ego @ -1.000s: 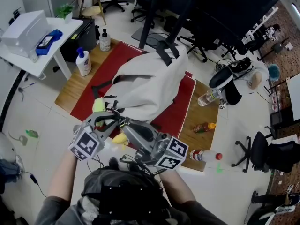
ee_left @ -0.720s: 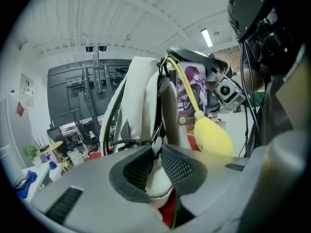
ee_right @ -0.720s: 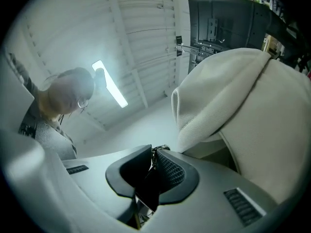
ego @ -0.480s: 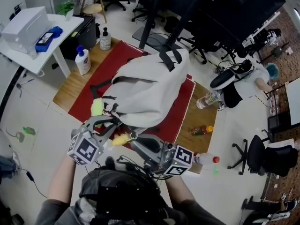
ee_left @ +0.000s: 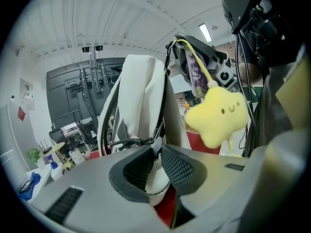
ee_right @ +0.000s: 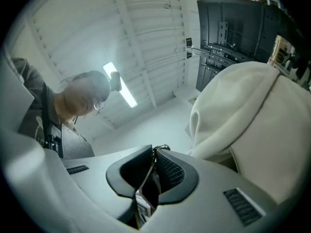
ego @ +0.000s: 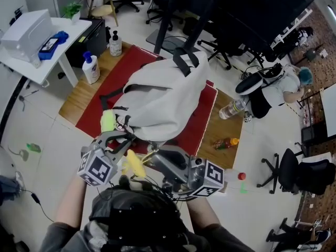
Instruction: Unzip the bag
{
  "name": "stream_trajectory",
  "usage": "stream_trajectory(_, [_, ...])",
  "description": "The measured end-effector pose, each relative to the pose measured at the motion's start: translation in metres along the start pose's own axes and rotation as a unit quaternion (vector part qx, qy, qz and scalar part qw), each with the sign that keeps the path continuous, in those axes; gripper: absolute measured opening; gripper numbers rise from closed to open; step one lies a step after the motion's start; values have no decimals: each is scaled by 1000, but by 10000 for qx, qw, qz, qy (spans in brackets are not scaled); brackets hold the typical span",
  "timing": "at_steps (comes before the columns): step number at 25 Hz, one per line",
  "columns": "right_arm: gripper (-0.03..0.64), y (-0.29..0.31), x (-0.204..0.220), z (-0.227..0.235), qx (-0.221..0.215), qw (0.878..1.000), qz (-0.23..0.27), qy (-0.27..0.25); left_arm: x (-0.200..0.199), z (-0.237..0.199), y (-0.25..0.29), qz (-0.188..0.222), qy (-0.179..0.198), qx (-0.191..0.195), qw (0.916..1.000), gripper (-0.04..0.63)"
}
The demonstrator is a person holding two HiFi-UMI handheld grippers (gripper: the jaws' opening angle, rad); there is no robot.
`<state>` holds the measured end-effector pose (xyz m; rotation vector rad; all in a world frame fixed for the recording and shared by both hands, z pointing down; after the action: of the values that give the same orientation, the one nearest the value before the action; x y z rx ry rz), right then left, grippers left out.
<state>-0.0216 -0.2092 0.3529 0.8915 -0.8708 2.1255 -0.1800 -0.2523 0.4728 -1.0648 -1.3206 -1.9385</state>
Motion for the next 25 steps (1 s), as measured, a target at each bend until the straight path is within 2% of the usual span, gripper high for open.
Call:
stream_trajectory(8, [48, -20, -24, 16, 141, 9987, 476, 128, 3, 0, -3, 114, -92, -51, 9999, 104])
stream_trajectory(12, [48, -22, -24, 10, 218, 9990, 260, -300, 4, 1, -3, 109, -134, -68, 9998, 103])
stream_trajectory(16, [48, -26, -23, 8, 269, 9984, 149, -482, 2, 3, -2, 80, -132, -89, 9998, 103])
stream_trajectory(18, [48, -32, -27, 13, 340, 9984, 279, -349, 1, 2, -3, 40, -89, -77, 9999, 103])
stream_trajectory(21, [48, -44, -36, 28, 505, 9958, 762, 111, 3, -1, -5, 50, -33, -107, 9999, 103])
stream_trajectory(25, [48, -56, -51, 36, 691, 9935, 887, -147, 3, 0, -4, 90, -19, -132, 9999, 103])
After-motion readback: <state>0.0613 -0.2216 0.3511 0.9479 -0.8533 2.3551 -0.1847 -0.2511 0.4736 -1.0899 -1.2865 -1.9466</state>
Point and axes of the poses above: the fingertips, and each gripper's own axes: y forward along the fingers, z to its right, x out of its underside, the point moved 6 cm from there along -y, backward along the fingers, and after that the axes turned 13 degrees about x, right-handed, at the moved point
